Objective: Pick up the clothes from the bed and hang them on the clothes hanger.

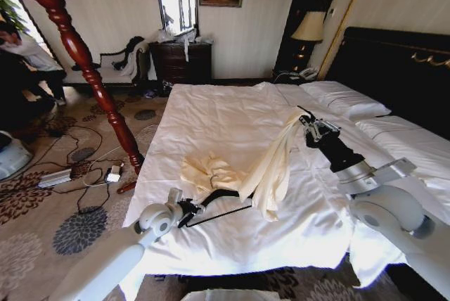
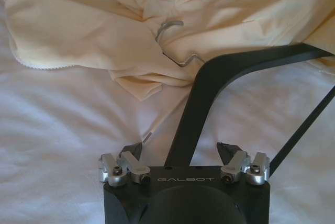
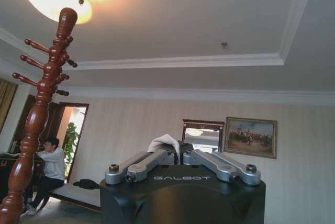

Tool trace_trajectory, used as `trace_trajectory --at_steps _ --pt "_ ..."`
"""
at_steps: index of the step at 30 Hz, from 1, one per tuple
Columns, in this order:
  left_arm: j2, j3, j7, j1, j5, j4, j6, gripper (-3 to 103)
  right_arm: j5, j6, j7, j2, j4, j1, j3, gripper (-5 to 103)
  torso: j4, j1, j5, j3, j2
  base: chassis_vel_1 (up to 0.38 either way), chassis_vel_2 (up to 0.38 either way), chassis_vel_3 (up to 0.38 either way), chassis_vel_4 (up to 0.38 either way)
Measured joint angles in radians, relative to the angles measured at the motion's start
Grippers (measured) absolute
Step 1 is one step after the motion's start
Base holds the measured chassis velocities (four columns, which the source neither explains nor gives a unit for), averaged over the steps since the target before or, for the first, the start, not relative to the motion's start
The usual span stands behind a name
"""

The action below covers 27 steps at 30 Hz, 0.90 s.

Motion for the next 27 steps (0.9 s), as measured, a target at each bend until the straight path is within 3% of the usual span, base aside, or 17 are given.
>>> trace_trajectory --at_steps 4,6,8,10,14,15,23,27 --pt "-0.002 0.008 0.001 -0.004 0.003 0.003 -0.001 70 0.000 0.000 0.000 0.001 0.000 -0.003 0.005 2 -0.0001 0.000 0.0001 0.000 0.000 0.000 0.000 0.000 0.000" --pt "-0.004 0.009 0.001 -0.004 0.010 0.006 -0.001 58 -0.001 0.000 0.001 0.002 0.000 -0.003 0.005 2 0.0000 0.000 0.0001 0.000 0.000 0.000 0.000 0.000 0.000" --pt "-0.004 0.007 0.002 -0.002 0.017 0.007 -0.001 58 -0.001 0.000 0.001 0.002 0.000 -0.003 0.005 2 0.0000 0.000 0.0001 0.000 0.000 0.000 0.000 0.000 0.000" --pt "0.000 -0.004 0.015 0.014 0.046 0.001 -0.004 42 -0.002 0.000 0.002 0.005 0.000 -0.002 0.003 2 -0.0001 0.000 0.0000 0.000 0.000 0.000 0.000 0.000 0.000" --pt "0.016 -0.021 0.040 0.036 0.081 -0.020 -0.022 36 -0.009 0.000 0.009 0.009 -0.002 -0.001 0.000 2 -0.0002 0.000 -0.0001 0.000 0.000 0.000 0.000 0.000 0.000" --pt "0.028 -0.032 0.058 0.050 0.105 -0.034 -0.041 26 -0.012 -0.002 0.014 0.012 -0.005 0.002 -0.004 2 -0.0002 0.000 -0.0001 0.000 0.000 0.000 0.000 0.000 0.000" --pt "0.101 -0.112 0.126 0.117 0.234 -0.104 -0.098 19 -0.015 -0.004 0.023 0.015 -0.016 0.019 -0.014 2 0.0001 0.000 0.0000 0.000 0.000 0.000 0.000 0.000 0.000" --pt "0.180 -0.205 0.150 0.162 0.266 -0.229 -0.111 19 -0.032 -0.048 0.105 0.014 -0.024 0.016 -0.002 2 0.0001 0.000 0.0003 0.000 0.000 0.000 0.000 0.000 0.000"
